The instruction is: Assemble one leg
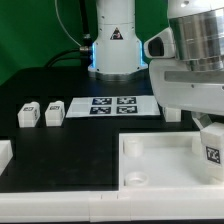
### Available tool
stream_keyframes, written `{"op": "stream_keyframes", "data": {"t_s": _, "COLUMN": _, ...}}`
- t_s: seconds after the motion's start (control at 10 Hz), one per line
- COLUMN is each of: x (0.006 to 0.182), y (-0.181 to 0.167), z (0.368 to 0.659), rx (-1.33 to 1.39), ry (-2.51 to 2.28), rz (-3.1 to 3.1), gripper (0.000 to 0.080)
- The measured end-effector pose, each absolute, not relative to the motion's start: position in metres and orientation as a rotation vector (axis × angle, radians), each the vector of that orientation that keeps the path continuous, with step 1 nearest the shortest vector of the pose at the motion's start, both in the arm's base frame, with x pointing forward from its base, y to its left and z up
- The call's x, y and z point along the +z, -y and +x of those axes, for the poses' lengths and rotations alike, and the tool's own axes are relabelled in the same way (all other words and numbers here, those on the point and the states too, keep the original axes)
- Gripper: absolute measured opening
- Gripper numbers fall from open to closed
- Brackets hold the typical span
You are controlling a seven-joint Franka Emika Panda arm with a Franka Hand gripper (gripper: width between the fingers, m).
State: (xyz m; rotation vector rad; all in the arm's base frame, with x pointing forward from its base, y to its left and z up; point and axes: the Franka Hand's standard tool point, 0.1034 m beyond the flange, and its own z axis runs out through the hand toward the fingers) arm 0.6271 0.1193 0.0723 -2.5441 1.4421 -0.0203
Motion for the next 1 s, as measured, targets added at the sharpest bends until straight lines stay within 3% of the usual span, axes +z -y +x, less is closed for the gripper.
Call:
{"op": "stream_keyframes", "data": {"t_s": 0.4, "x": 0.0708, "y": -0.1233, "z": 0.6322, "rx": 0.097, "ry": -2.06, "rz": -1.963, "gripper": 0.0294}}
{"op": "stream_keyframes", "data": {"t_s": 0.6, "x": 0.0707, "y": -0.1232, "z": 0.6321, "rx": 0.086, "ry": -2.005, "rz": -2.018, "gripper": 0.0294}}
{"op": "stream_keyframes", "data": {"t_s": 0.7, "x": 0.0706, "y": -0.1233, "z": 0.632, "rx": 0.086, "ry": -2.006, "rz": -2.016, "gripper": 0.0488}}
{"op": "stream_keyframes", "data": {"t_s": 0.8, "x": 0.0706, "y": -0.1233, "z": 0.632, "rx": 0.074, "ry": -1.946, "rz": -2.074, "gripper": 0.0596}}
{"op": "stream_keyframes", "data": {"t_s": 1.0, "x": 0.071, "y": -0.1227, "z": 0.632, "rx": 0.019, "ry": -1.629, "rz": -2.347, "gripper": 0.0639}}
